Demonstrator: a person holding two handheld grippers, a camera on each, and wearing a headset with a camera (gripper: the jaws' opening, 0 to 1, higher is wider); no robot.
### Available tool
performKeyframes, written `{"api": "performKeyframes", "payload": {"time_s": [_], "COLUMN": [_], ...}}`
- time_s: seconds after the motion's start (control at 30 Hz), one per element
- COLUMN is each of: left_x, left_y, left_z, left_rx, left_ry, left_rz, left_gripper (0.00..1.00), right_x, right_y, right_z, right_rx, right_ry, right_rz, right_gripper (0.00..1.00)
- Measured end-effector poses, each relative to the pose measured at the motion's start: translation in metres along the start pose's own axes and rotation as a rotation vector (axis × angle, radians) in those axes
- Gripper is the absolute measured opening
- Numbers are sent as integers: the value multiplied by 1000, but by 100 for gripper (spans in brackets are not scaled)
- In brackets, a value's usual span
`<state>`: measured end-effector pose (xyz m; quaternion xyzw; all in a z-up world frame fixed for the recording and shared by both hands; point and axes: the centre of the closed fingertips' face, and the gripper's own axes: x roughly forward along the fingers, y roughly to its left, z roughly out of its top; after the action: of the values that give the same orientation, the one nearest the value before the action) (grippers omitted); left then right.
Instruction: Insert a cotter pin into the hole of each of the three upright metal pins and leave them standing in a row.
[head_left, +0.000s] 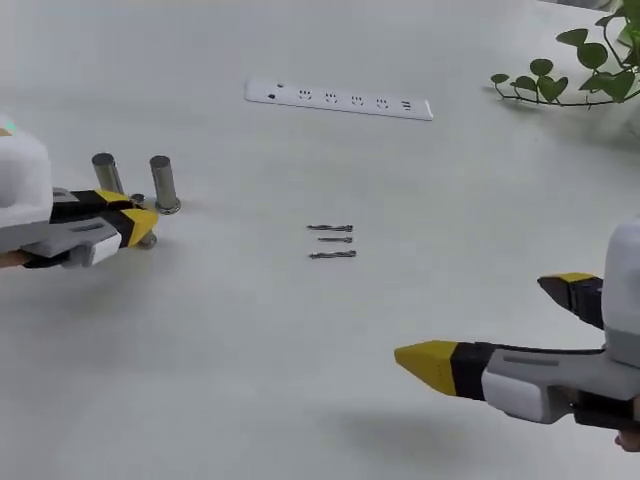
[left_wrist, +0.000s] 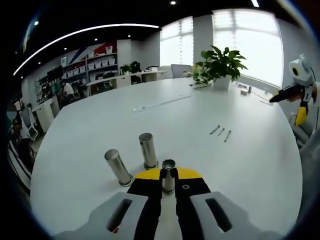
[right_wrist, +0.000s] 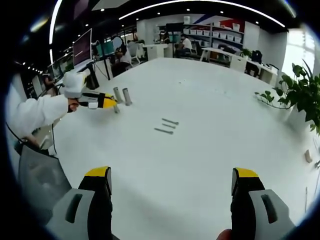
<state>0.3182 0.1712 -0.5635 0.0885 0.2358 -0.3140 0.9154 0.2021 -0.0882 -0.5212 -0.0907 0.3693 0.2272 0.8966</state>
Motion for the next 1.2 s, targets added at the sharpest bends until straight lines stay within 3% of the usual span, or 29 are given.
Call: {"api": "performKeyframes", "payload": {"time_s": [0.23,0.47,0.57,0.67,0.7,0.9,1.2], "left_x": [2,-2,-3,-5,-7,-13,-12], "left_y": [-24,-54,-67,-76,-85,-108,-127], "left_z": [1,10,15,16,20,27,9], "left_rx": [21,24,-30,-32,-75,-70,-38], "left_ry": [11,-14,-44,-45,-66,-90,-41], "left_rz": [-31,-72,-86,-91,-99,-120,-131], "left_gripper": [5,5,5,5,5,5,5], "right_x": [-7,-13,-14,-16,-17,-18,-17], "right_y": [-1,-3,-3,-3,-3,-4,1], "right_z": [1,-3,-5,-5,-5,-4,-7], "right_rx": [2,11,15,17,16,20,22], "right_ry": [-21,-33,-35,-40,-42,-53,-55], "right_rz": [-7,-12,-12,-10,-9,-4,12], "right_gripper": [98,98,98,98,98,98,98]}}
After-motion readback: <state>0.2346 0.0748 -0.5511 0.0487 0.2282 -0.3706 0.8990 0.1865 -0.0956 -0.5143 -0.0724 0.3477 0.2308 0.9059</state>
